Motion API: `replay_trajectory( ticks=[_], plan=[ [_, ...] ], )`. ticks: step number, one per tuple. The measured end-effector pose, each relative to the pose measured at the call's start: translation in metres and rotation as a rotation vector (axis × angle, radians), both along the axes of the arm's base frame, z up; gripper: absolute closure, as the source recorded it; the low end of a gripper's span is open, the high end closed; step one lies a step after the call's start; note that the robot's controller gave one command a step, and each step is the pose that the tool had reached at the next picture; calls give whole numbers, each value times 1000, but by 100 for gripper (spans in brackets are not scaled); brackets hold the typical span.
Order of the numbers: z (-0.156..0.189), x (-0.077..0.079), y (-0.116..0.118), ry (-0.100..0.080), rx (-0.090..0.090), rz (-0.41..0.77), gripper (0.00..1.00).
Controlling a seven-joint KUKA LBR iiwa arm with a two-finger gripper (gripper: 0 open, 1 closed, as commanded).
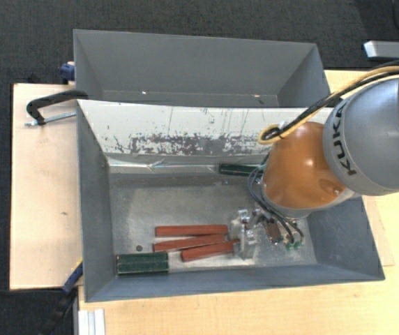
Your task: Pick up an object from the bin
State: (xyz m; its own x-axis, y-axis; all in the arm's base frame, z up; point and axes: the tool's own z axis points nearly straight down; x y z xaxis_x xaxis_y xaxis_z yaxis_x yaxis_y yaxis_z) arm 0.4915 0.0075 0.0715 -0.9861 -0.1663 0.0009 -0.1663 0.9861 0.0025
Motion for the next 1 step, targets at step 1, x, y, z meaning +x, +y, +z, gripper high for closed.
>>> replay_trajectory(
  ticks=[1],
  plan=[
    [0,0,0,0,0,0,100]
  ],
)
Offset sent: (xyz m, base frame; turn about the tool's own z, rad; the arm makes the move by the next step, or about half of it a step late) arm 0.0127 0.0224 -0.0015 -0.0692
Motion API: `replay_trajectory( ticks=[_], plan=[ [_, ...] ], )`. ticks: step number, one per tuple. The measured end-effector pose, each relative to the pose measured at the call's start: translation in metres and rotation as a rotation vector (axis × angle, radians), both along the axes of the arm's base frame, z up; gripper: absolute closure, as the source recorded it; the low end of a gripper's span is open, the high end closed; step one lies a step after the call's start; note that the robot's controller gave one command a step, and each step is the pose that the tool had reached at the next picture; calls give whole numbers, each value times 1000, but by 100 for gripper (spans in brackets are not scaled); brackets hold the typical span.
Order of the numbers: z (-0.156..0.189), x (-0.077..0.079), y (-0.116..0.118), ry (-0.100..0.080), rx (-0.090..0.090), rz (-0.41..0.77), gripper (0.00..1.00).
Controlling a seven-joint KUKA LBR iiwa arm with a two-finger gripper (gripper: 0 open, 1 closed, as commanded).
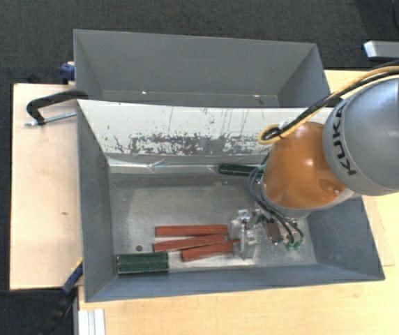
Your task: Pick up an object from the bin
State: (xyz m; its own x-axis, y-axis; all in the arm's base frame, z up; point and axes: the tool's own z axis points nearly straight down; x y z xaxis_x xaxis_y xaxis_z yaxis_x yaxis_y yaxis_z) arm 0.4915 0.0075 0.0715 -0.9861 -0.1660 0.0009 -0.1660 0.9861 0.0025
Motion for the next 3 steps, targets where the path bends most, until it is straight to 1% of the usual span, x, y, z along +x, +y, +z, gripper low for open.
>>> replay_trajectory(
  ticks=[1,2,3],
  plan=[
    [0,7,9,-3,-4,32,100],
    [53,10,-7,0,-1,17,100],
    [113,9,-1,-2,-2,0,100]
  ],
)
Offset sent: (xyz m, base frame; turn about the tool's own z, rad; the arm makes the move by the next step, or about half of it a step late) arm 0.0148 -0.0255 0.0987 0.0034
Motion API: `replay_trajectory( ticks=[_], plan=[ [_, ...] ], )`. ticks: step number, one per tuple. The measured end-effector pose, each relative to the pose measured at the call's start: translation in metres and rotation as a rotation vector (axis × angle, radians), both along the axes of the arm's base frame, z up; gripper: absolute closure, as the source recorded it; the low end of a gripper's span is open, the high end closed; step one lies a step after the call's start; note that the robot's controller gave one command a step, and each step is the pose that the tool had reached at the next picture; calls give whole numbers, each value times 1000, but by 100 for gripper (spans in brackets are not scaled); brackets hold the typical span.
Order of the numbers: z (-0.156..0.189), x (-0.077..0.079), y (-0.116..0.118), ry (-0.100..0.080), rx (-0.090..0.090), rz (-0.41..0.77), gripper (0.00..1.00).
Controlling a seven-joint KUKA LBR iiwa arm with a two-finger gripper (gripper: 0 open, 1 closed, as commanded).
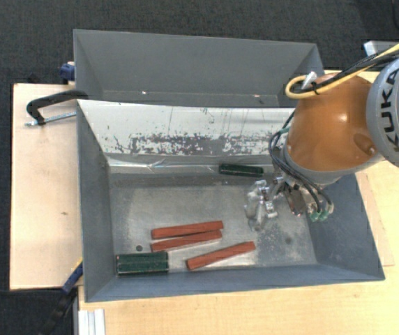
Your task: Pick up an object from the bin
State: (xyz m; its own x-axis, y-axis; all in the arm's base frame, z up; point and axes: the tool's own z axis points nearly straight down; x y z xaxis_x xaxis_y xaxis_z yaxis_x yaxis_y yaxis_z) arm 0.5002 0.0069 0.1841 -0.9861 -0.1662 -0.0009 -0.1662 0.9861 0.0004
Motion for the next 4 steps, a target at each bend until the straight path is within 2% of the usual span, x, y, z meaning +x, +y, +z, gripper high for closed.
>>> replay_trajectory(
  ticks=[1,2,3,4],
  plan=[
    [-112,2,62,0,1,-110,0],
    [-110,2,64,-1,1,-108,100],
    [-110,2,64,-1,1,-108,100],
    [3,34,76,-4,1,-52,100]
  ],
)
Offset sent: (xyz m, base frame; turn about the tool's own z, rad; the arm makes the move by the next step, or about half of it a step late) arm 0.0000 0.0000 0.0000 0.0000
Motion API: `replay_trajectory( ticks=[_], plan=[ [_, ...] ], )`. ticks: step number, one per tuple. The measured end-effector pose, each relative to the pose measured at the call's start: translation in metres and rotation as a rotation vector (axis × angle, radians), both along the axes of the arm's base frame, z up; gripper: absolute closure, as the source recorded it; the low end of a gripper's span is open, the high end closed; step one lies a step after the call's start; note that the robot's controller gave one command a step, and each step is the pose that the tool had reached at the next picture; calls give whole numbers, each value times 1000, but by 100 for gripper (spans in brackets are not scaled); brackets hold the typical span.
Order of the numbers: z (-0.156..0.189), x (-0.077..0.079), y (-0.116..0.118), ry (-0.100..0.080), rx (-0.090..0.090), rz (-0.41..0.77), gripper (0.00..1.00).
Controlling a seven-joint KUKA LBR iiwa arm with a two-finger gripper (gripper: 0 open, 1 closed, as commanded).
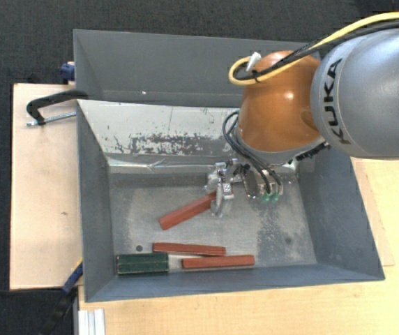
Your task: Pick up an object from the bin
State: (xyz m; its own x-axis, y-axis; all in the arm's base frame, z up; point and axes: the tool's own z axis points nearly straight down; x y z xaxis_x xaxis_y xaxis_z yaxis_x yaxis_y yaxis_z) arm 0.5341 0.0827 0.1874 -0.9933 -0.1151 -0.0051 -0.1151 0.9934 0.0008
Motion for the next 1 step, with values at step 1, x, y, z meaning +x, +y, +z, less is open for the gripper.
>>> replay_trajectory(
  ticks=[1],
  plan=[
    [0,0,0,0,0,1,100]
  ],
)
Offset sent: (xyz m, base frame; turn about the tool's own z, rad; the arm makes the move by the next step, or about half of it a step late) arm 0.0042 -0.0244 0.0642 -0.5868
